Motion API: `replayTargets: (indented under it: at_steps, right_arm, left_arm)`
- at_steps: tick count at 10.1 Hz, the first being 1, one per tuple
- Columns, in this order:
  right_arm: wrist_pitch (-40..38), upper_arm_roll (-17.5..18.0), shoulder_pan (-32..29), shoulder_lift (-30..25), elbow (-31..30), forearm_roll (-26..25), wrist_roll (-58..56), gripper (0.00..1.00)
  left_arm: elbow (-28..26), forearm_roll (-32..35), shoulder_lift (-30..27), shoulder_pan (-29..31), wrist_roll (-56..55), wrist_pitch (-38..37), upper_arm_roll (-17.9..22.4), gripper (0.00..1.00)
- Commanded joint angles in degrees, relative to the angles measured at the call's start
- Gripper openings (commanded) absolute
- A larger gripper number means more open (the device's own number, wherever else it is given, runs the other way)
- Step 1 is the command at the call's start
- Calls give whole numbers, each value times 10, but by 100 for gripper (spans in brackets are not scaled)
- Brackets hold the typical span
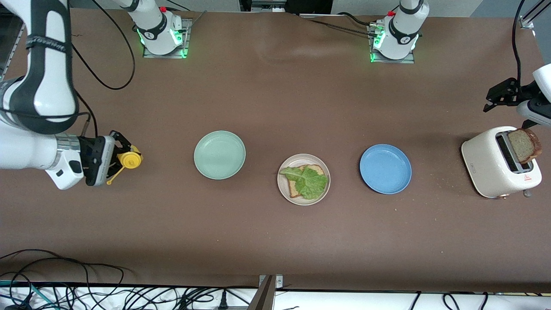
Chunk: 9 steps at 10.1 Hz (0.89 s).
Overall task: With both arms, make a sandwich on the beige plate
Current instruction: 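Carry the bottle upright back to its spot with the right gripper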
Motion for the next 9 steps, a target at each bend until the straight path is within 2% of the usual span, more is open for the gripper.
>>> replayTargets:
  at_steps: [1,5,7,9]
  right_arm:
    - [5,10,-37,-36,-92,50,-144,0]
    - [21,11,-109,-18,-200,112,-391,0]
    - [55,11,-125,-15,-253,123,-486,0]
    - [82,10,-128,17,-288,180,-599,0]
  left_arm:
    - [11,-10,1,1,13,-10,2,100]
    - [11,-10,1,2,13,-10,2,100]
    - [10,-10,2,1,13,-10,2,100]
    - [10,-10,2,1,13,-10,2,100]
